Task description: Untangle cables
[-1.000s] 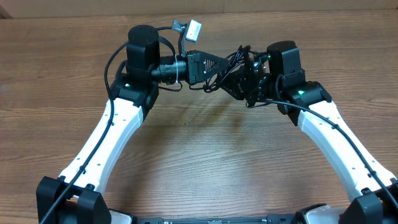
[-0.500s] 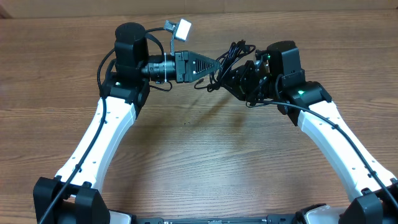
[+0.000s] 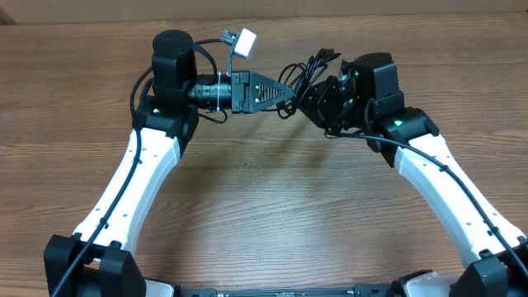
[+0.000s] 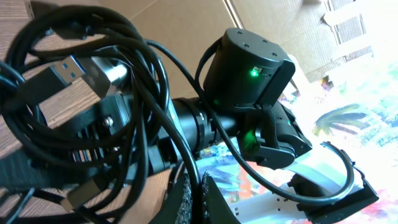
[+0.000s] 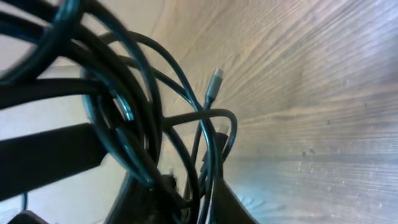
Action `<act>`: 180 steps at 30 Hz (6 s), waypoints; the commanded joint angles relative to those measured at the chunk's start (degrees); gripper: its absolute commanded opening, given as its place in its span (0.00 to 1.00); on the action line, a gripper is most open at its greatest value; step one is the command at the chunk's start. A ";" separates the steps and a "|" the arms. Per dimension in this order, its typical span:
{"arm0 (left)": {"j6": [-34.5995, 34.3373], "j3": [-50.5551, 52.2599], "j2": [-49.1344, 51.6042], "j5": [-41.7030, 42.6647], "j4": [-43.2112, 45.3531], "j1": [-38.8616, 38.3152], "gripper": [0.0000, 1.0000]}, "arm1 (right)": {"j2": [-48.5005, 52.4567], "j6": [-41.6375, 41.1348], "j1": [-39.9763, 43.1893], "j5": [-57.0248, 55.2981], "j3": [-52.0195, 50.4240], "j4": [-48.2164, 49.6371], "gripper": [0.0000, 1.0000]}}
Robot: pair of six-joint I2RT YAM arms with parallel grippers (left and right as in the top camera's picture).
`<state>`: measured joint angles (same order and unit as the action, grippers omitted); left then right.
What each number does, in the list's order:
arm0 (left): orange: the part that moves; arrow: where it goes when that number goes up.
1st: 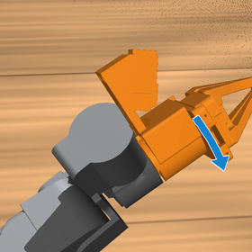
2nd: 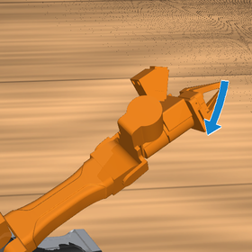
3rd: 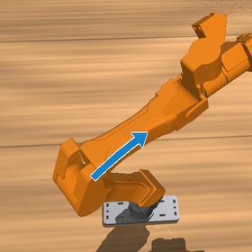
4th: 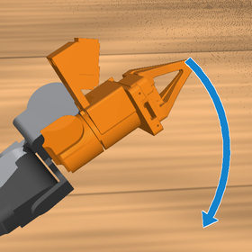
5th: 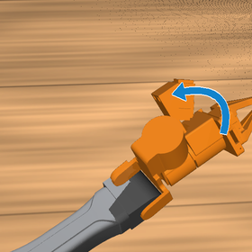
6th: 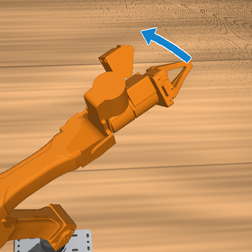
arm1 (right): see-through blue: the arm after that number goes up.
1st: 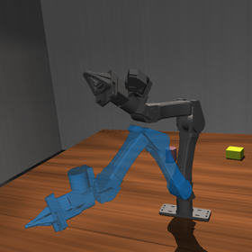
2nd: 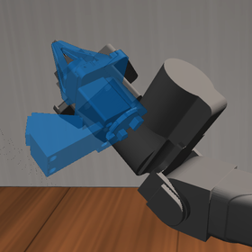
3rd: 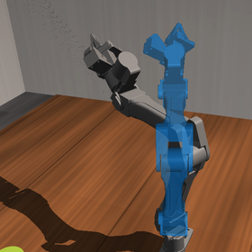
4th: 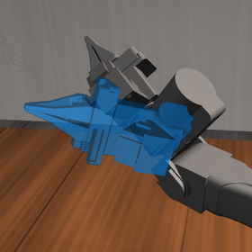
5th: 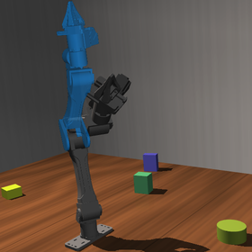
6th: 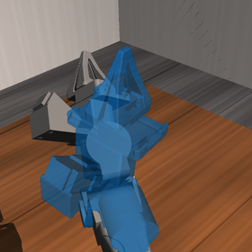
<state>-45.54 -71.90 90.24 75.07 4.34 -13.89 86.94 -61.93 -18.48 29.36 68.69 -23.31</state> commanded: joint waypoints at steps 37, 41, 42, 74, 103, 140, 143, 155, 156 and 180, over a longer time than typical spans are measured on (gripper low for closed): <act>6.95 -1.44 -0.98 -0.57 -1.92 11.37 0.04 | -0.04 12.96 0.59 -6.47 0.00 -9.99 0.04; 12.61 -1.44 -0.98 -3.50 -8.48 13.79 0.04 | -0.04 14.43 0.59 -0.79 0.00 -10.38 0.04; 14.51 -1.44 -0.98 -4.63 -10.93 14.34 0.04 | -0.04 14.51 0.59 0.72 0.00 -10.29 0.04; 50.21 -1.42 -0.96 -13.22 -42.27 13.40 0.04 | -0.04 10.16 0.59 22.45 0.02 10.95 0.04; 56.65 -1.42 -0.96 -19.12 -44.22 10.49 0.04 | -0.04 -4.92 0.96 38.49 0.00 24.94 0.47; 48.74 -1.44 -0.98 -30.80 -48.09 9.86 0.40 | -0.04 19.98 0.96 4.13 0.00 -20.59 1.00; 53.88 -1.42 -0.85 -40.26 -54.88 8.41 0.43 | -0.04 20.26 0.96 -0.28 0.00 -23.17 1.00; 65.05 -1.20 8.55 -58.86 -63.71 2.08 0.32 | -0.04 20.28 0.96 -3.85 0.00 -23.76 1.00; 65.05 -1.20 9.75 -58.71 -63.71 2.08 0.30 | -0.04 20.26 0.96 -3.85 0.00 -23.76 1.00; 70.29 -1.20 20.72 -59.47 -59.08 0.94 0.29 | -0.04 20.46 0.96 -5.29 0.00 -23.76 1.00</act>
<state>22.52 -72.53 110.06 16.49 -55.42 -12.27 86.96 -41.95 -17.65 25.23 68.55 -47.18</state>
